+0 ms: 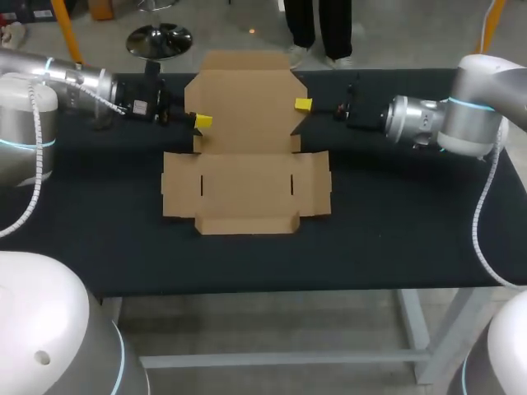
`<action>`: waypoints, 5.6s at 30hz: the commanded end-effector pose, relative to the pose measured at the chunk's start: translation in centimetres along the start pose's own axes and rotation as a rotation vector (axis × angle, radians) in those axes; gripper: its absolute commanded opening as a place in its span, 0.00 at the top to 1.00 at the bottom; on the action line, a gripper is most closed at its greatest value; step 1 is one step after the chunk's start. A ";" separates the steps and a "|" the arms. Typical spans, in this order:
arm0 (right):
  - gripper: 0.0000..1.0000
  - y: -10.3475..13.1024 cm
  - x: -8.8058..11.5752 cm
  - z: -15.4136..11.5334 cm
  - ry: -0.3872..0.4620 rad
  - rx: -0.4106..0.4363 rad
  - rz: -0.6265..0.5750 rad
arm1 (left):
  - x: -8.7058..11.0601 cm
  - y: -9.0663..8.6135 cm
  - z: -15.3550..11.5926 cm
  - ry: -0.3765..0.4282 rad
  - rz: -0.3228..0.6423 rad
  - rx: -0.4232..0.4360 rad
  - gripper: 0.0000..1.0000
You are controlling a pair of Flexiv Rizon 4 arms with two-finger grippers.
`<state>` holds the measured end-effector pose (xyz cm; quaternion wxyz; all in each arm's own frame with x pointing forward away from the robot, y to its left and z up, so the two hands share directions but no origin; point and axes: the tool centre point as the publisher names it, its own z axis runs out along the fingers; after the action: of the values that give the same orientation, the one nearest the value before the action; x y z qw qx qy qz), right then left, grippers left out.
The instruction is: Assemble the packaging by folding the flat box into shape, placing the metal phone stand inside, and closing the box properly
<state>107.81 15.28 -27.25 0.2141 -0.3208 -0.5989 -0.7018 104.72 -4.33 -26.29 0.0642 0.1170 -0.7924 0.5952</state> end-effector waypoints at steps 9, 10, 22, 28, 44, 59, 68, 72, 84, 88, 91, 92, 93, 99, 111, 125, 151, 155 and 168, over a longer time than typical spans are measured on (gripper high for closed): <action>1.00 0.6 -0.6 0.4 0.050 -0.005 -0.024 | -1.1 -0.7 1.4 0.130 0.015 0.033 0.47; 1.00 0.6 -0.6 0.4 0.052 -0.005 -0.026 | -1.2 -0.8 1.5 0.132 0.016 0.034 0.47; 1.00 0.9 0.0 0.8 0.084 0.008 -0.062 | -2.0 -1.4 1.8 0.133 0.016 0.056 0.58; 1.00 1.0 0.1 0.8 0.088 0.006 -0.070 | -2.1 -1.5 1.9 0.134 0.018 0.065 0.65; 1.00 1.0 0.4 1.1 0.093 0.003 -0.081 | -1.9 -1.9 2.1 0.145 0.035 0.082 0.69; 1.00 0.9 0.8 1.0 0.097 0.000 -0.090 | -1.7 -1.7 2.1 0.151 0.041 0.093 1.00; 0.58 1.0 1.3 0.9 0.092 0.007 -0.093 | -1.7 -1.7 2.0 0.160 0.049 0.089 1.00; 0.38 1.3 2.3 0.1 0.044 0.018 -0.127 | -1.8 -1.8 1.9 0.159 0.049 0.089 1.00; 0.50 1.9 6.3 -4.5 -0.127 0.029 -0.237 | -2.5 -3.1 1.3 0.139 0.063 0.098 1.00; 0.66 1.7 7.7 -6.1 -0.163 0.029 -0.273 | -3.0 -4.2 1.4 0.132 0.068 0.099 1.00; 1.00 1.3 8.5 -6.9 -0.186 0.032 -0.293 | -3.2 -4.9 1.4 0.127 0.069 0.096 1.00; 1.00 1.2 8.7 -7.2 -0.192 0.031 -0.298 | -3.3 -5.1 1.5 0.126 0.069 0.095 1.00; 1.00 1.0 8.9 -7.4 -0.198 0.034 -0.307 | -3.3 -5.3 1.6 0.123 0.071 0.091 1.00; 1.00 -0.1 9.6 -8.7 -0.232 0.052 -0.360 | -3.2 -6.3 1.8 0.107 0.079 0.076 1.00; 1.00 -1.4 10.1 -9.8 -0.275 0.068 -0.420 | -2.7 -7.1 1.8 0.079 0.097 0.085 1.00; 1.00 -1.4 10.1 -9.8 -0.275 0.068 -0.420 | -2.7 -7.1 1.8 0.079 0.097 0.085 1.00; 1.00 -8.2 14.0 -10.6 -0.250 0.124 -0.555 | 4.9 -10.8 1.6 -0.007 0.139 0.082 1.00; 1.00 -9.2 14.6 -11.2 -0.239 0.129 -0.573 | 6.5 -11.4 1.9 -0.017 0.142 0.074 1.00; 1.00 -12.4 15.6 -11.4 -0.236 0.154 -0.625 | 9.3 -11.3 2.6 -0.009 0.102 0.100 1.00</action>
<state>86.77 7.87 -25.56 -0.0541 -0.1820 -0.7425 -0.6424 99.46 -10.74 -14.25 0.0533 0.0579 -0.7658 0.6382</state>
